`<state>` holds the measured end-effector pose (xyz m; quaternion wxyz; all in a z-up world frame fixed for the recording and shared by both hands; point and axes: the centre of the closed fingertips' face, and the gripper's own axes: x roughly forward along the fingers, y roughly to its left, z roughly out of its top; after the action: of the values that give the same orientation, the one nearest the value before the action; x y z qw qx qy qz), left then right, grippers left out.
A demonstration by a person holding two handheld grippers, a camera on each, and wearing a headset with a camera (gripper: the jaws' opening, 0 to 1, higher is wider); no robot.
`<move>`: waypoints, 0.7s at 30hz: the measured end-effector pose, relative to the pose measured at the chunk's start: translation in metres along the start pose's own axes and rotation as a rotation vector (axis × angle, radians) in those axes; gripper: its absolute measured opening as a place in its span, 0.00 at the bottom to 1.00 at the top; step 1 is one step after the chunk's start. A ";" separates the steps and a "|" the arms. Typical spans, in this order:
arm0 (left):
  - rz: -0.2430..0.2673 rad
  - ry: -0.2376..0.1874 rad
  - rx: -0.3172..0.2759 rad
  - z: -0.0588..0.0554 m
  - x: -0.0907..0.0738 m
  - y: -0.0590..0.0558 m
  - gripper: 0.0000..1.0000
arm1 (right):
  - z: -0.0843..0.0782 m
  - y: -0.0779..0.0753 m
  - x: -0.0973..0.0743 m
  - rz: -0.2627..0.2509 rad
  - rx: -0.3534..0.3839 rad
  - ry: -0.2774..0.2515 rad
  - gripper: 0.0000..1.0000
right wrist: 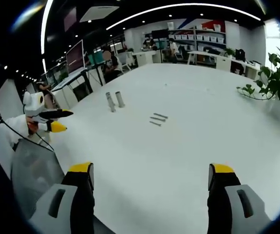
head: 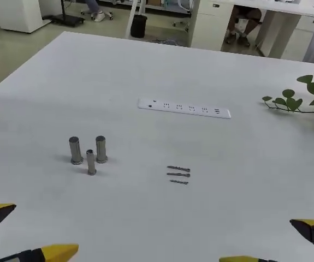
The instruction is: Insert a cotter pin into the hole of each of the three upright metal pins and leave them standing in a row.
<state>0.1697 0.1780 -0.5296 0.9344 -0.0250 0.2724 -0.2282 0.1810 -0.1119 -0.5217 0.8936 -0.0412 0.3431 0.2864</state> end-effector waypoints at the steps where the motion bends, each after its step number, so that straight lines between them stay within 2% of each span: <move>1: 0.000 -0.002 0.003 0.001 0.001 0.000 0.77 | 0.000 0.000 0.000 0.000 0.001 0.000 0.96; 6: -0.016 -0.027 -0.025 0.007 0.008 -0.001 0.72 | -0.001 -0.001 -0.002 -0.002 0.011 0.001 0.96; 10: -0.016 -0.024 -0.021 0.010 0.014 0.000 0.72 | -0.002 -0.003 -0.002 -0.002 0.013 0.004 0.96; 21: -0.021 -0.033 -0.019 0.016 0.016 0.003 0.70 | -0.002 -0.003 -0.004 -0.007 0.013 0.005 0.95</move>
<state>0.1908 0.1724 -0.5244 0.9360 -0.0404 0.2587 -0.2350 0.1787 -0.1167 -0.5214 0.8941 -0.0374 0.3470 0.2808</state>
